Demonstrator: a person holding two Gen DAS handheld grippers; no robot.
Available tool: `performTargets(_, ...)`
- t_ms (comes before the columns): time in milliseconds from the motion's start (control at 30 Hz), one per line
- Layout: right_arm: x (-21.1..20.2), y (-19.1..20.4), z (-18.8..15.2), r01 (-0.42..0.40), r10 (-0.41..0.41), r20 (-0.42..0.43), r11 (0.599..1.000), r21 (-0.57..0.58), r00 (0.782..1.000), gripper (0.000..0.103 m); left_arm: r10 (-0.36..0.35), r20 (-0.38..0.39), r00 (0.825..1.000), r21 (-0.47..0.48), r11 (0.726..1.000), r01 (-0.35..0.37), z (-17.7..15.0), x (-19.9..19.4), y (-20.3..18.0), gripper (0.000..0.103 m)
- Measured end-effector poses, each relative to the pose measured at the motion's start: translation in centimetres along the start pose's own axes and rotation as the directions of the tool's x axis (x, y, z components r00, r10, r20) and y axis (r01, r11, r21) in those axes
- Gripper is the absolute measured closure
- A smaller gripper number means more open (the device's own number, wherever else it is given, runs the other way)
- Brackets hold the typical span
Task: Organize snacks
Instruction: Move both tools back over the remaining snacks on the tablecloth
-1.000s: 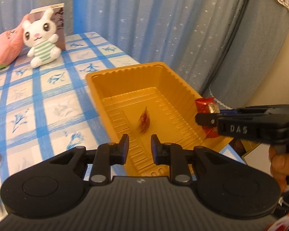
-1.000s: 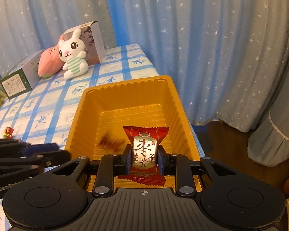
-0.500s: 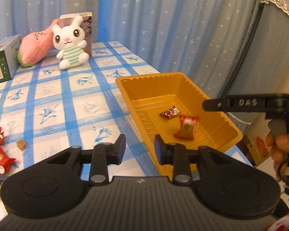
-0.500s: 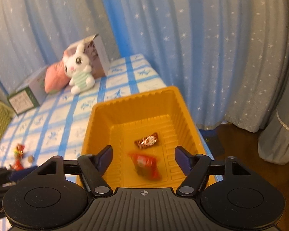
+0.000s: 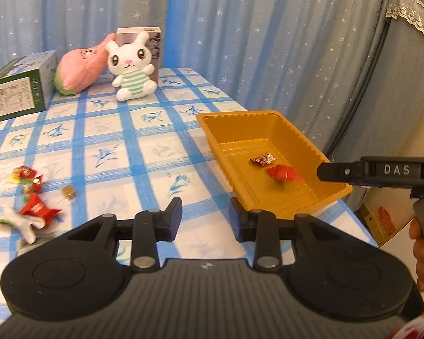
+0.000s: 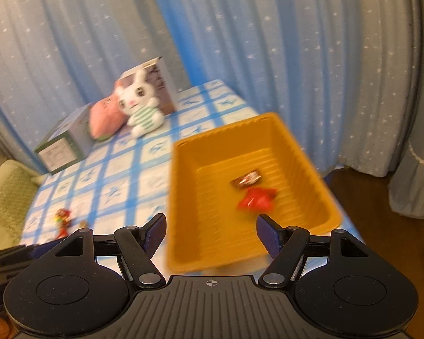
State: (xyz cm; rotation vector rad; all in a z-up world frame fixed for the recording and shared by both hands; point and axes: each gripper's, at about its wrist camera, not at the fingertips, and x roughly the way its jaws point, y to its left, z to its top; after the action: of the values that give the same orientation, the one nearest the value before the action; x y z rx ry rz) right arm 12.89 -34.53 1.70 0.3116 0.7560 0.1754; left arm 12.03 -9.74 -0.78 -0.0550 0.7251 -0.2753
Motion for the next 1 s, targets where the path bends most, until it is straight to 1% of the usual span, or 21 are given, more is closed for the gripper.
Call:
performTargets(200,-0.4,4.6,-1.8,-0.057,0.056,-0.017,0.997,-0.059,0.998,0.033,0.043,-0.004,0.999,-0.033,0.999,-0.043,-1.4,-2.9,2.5,0.070)
performTargets(267,-0.4,6.1,-2.4,-0.075,0.073,-0.025,0.994,-0.081,0.997,0.033,0.060,-0.004,0.998,-0.044,0.997,-0.060,-1.9,-3.8,3.6,0.068)
performTargets(333,-0.2,7.5,-3.0,-0.089,0.086,-0.037,0.990,-0.108,0.996,0.033,0.075,0.001,0.997,-0.056,0.996,-0.075,-2.4,-4.8,4.8,0.063)
performTargets(367,-0.1,8.1,-3.3,-0.096,0.092,-0.043,0.988,-0.120,0.995,0.033,0.087,0.002,0.996,-0.062,0.994,-0.086,-2.7,-5.2,5.4,0.063)
performTargets(700,1.6,13.0,-5.8,-0.156,0.138,-0.097,0.963,-0.221,0.986,0.033,0.199,-0.012,0.980,-0.112,0.974,-0.199,-4.9,-8.9,11.4,0.061)
performTargets(867,3.0,15.1,-6.5,-0.192,0.162,-0.128,0.942,-0.274,0.978,0.033,0.244,-0.020,0.970,-0.137,0.960,-0.244,-5.3,-10.0,14.0,0.059)
performTargets(1000,4.2,17.1,-7.0,-0.238,0.192,-0.162,0.907,-0.348,0.968,0.033,0.273,-0.038,0.961,-0.133,0.952,-0.276,-5.2,-10.2,15.8,0.054)
